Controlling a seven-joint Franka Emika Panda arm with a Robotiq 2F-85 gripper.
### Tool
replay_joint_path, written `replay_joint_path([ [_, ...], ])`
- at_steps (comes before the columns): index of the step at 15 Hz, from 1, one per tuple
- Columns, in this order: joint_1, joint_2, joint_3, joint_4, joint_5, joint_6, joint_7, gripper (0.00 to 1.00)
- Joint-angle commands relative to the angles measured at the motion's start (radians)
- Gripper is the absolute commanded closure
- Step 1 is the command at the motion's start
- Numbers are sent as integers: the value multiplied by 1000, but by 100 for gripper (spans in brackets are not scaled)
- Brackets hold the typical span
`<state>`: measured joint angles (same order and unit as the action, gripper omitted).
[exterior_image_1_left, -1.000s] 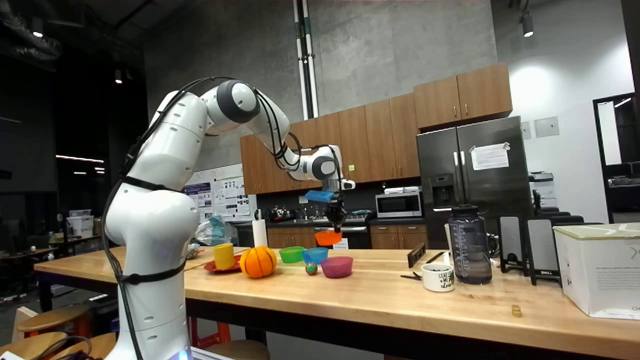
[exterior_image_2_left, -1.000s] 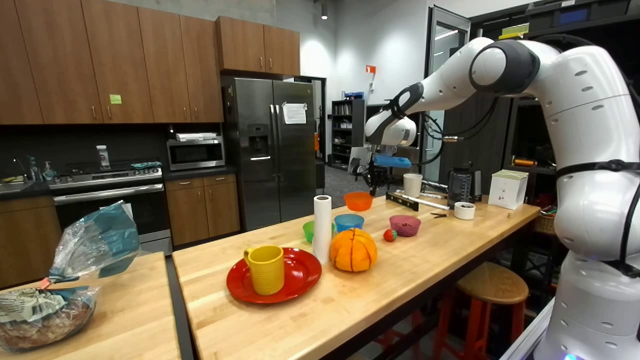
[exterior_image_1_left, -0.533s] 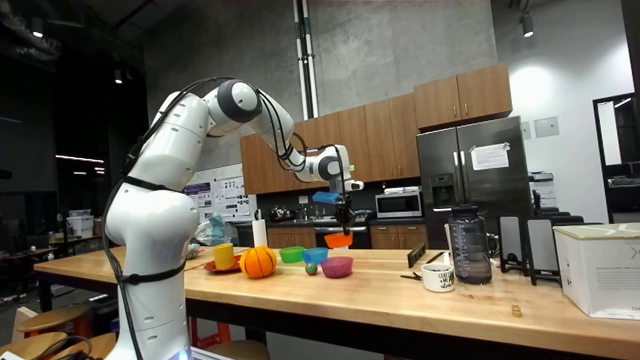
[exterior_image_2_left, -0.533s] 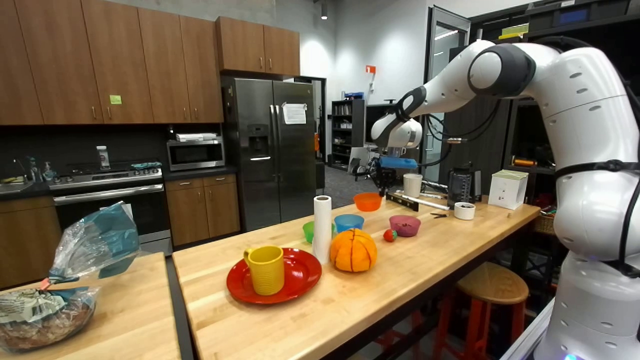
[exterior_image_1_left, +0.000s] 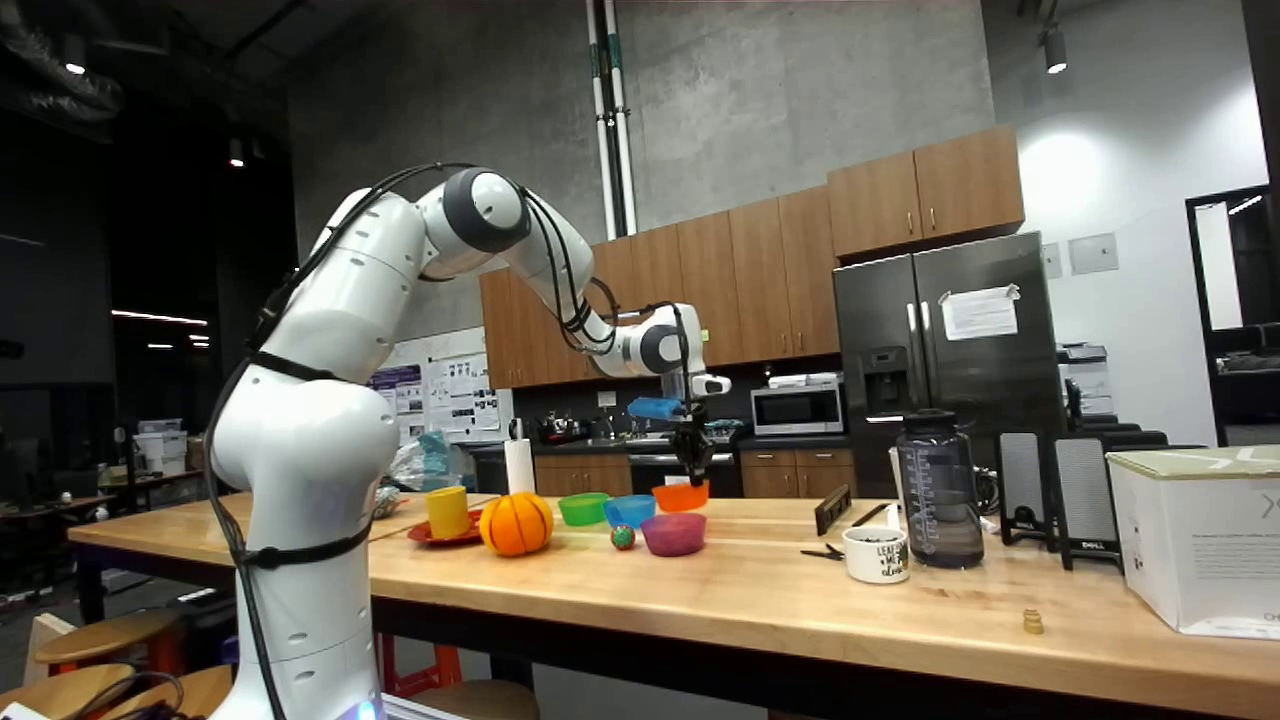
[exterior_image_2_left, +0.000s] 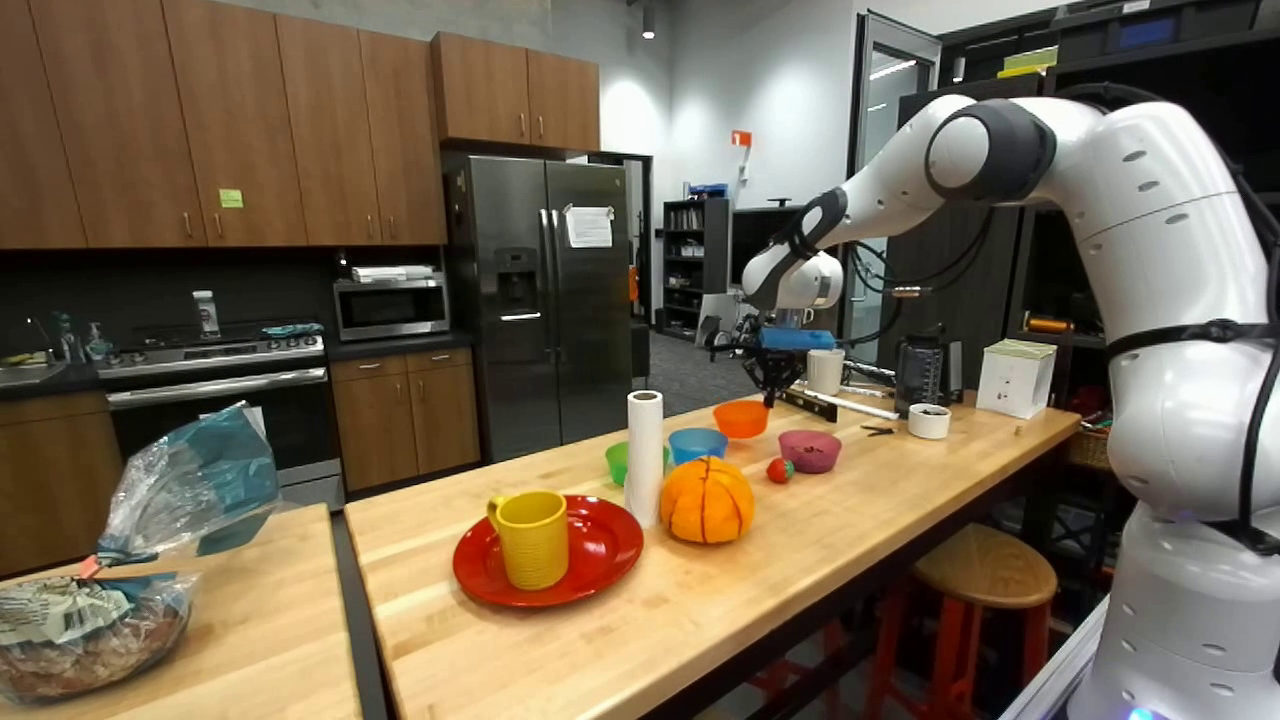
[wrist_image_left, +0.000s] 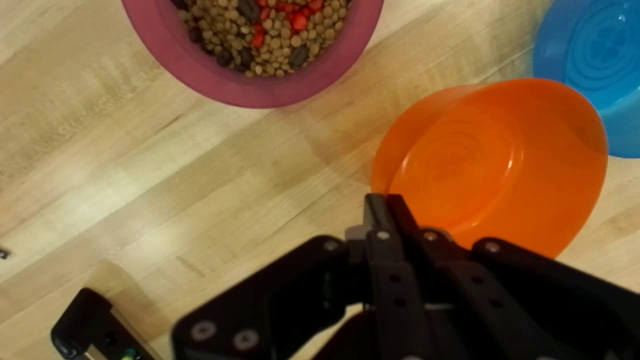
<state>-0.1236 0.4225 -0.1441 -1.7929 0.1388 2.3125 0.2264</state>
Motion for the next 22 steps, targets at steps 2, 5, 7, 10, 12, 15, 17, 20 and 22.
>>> replay_joint_path([
  [2, 8, 12, -8, -13, -29, -1, 21, 99],
  [5, 5, 2, -3, -35, -33, -4, 5, 99],
  [7, 4, -8, 3, -54, -29, -5, -8, 99],
  [10, 6, -23, 12, -79, -24, -1, -21, 99],
  [12, 9, -32, 20, -98, -22, 8, -30, 99],
  [15, 20, -48, 35, -123, -19, 14, -41, 99],
  [17, 31, -58, 48, -138, -21, 17, -48, 99],
  [20, 47, -67, 65, -152, -21, 20, -60, 99],
  [22, 56, -65, 64, -152, -29, 23, -50, 99],
])
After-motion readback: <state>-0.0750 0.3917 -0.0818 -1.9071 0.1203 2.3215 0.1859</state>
